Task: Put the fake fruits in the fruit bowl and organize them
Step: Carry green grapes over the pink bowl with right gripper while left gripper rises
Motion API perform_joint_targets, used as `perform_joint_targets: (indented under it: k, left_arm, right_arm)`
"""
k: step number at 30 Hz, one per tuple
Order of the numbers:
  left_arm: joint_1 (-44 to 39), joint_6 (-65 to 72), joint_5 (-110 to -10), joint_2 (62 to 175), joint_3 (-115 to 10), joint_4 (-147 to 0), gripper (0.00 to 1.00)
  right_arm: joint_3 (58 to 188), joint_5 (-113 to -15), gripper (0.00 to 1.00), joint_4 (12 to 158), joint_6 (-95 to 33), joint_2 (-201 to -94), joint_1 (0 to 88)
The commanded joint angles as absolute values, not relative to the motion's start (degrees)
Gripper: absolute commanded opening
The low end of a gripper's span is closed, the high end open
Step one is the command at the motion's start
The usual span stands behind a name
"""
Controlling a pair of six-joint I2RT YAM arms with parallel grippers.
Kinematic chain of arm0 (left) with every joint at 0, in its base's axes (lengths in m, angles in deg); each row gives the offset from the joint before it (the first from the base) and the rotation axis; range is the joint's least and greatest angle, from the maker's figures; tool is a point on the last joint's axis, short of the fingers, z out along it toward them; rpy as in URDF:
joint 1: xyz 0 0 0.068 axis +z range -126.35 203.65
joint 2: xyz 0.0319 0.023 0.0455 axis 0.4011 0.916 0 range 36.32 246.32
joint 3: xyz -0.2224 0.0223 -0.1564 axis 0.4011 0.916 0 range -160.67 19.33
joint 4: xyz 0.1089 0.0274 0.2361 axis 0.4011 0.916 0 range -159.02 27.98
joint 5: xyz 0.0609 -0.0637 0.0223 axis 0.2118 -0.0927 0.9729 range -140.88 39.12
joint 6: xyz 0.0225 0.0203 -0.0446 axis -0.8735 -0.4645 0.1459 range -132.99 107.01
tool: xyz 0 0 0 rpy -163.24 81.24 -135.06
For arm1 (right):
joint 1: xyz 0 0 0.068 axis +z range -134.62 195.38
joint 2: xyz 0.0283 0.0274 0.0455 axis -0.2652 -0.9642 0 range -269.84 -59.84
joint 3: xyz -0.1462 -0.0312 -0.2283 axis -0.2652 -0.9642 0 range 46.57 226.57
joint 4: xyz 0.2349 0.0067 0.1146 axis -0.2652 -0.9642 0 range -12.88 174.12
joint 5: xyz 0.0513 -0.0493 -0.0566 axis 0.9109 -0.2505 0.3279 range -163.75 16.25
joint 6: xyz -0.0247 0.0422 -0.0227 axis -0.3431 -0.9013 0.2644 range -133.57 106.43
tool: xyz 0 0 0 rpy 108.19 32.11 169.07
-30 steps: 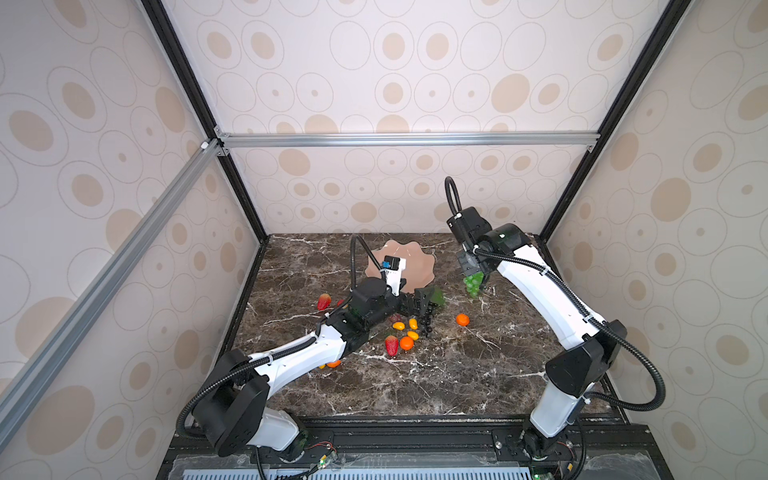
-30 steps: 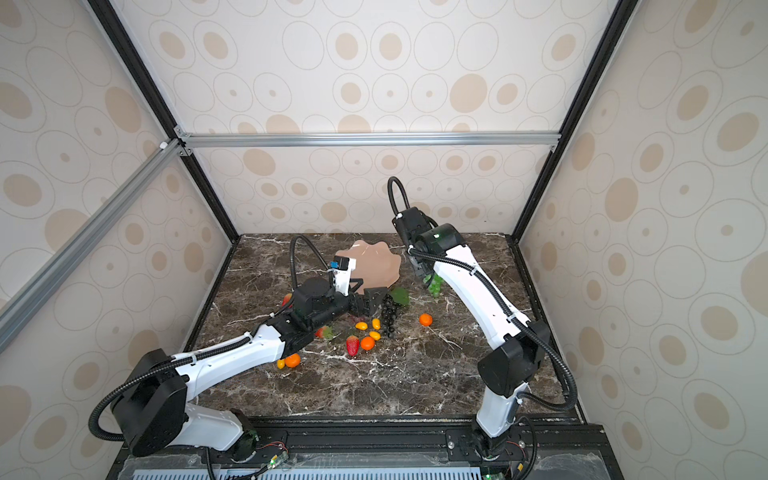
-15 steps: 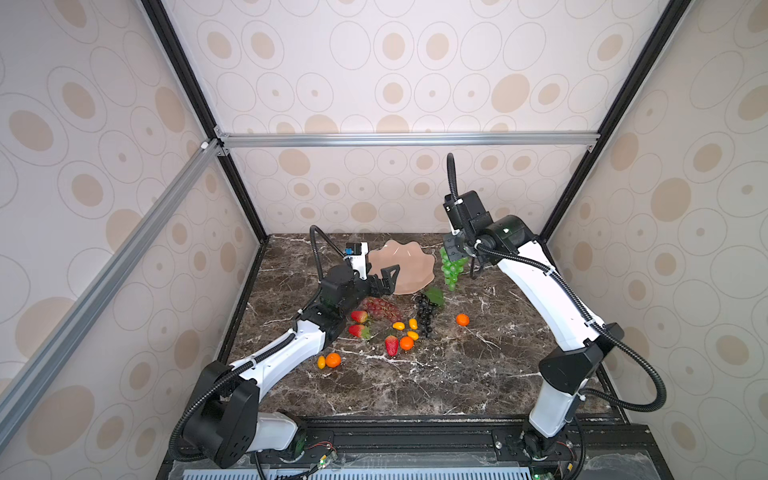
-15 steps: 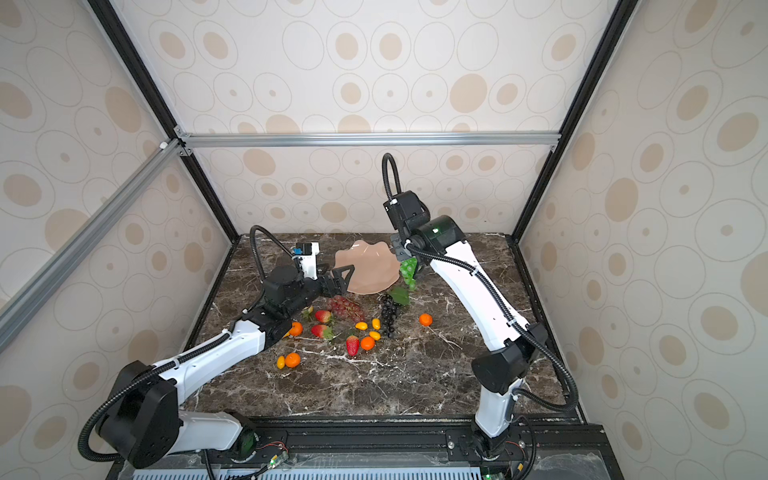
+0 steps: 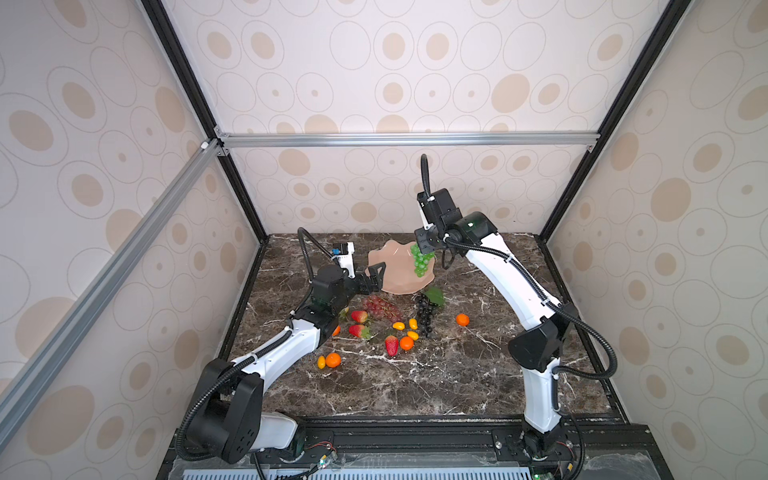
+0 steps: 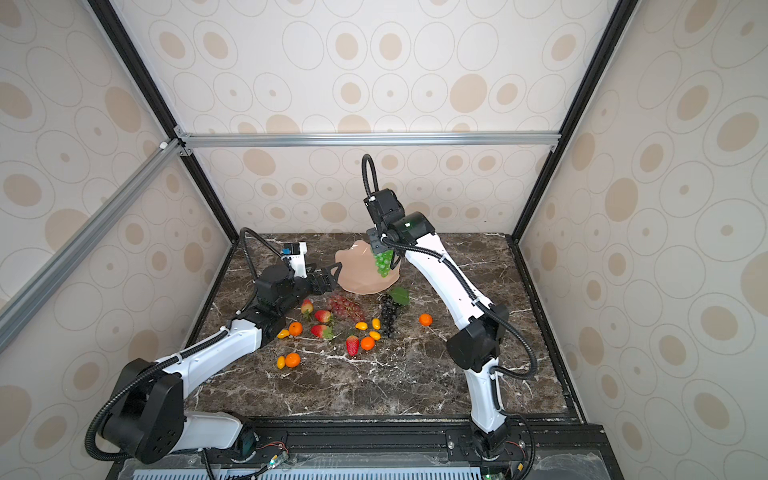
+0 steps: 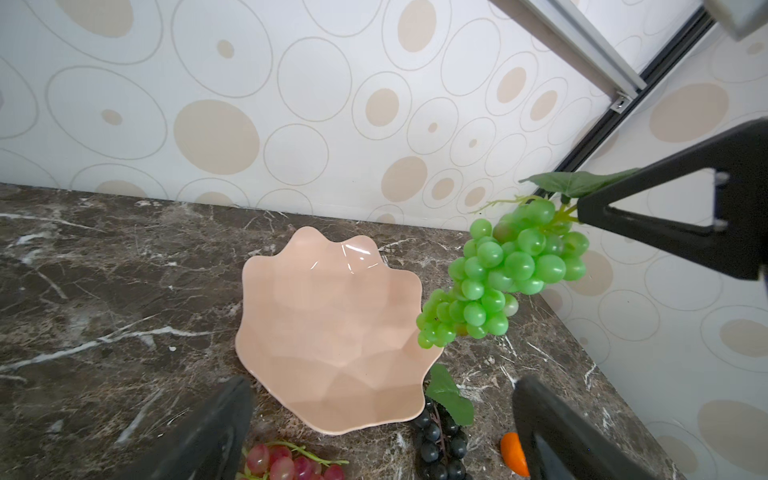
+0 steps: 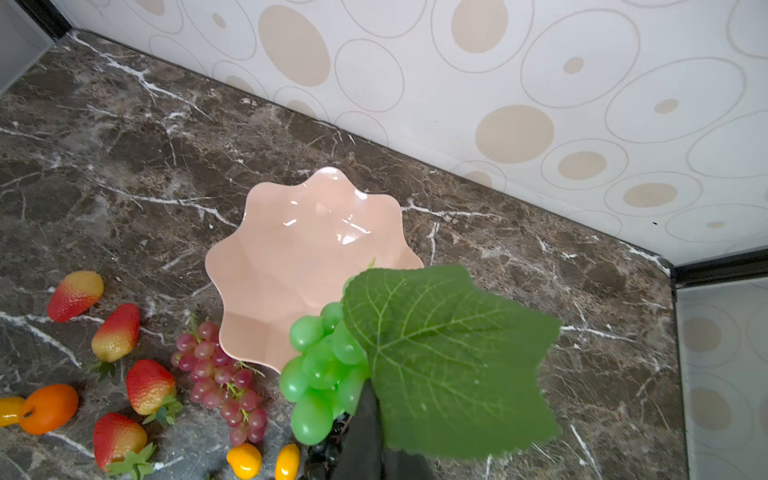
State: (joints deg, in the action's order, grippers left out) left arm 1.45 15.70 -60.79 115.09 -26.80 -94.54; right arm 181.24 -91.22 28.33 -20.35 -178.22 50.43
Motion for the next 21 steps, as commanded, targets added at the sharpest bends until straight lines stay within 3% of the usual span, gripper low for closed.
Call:
perform_joint_targets:
  k: [1,7,15,21]
  left_arm:
    - [2.07,14.93,-57.98,116.84,-31.21,-90.03,0.98]
    - [2.79,11.71,-55.12,121.39,-37.91,-80.33,0.98]
    - [3.25,12.59,-56.39,119.95,-33.15,-89.74,0.98]
    - [3.26,13.64,-52.44,119.92,-27.28,-98.08,0.98]
  right_arm:
    - [184.80,-89.34,0.00,30.20,-21.30,-181.51,50.89]
    - [189.33,-85.82,0.00,30.56,-22.38,-187.31,50.89]
    - [190.54,-80.99,0.00,31.30,-22.54,-191.18,50.89]
    - [190.54,-82.62,0.00,30.99,-22.31,-193.29,50.70]
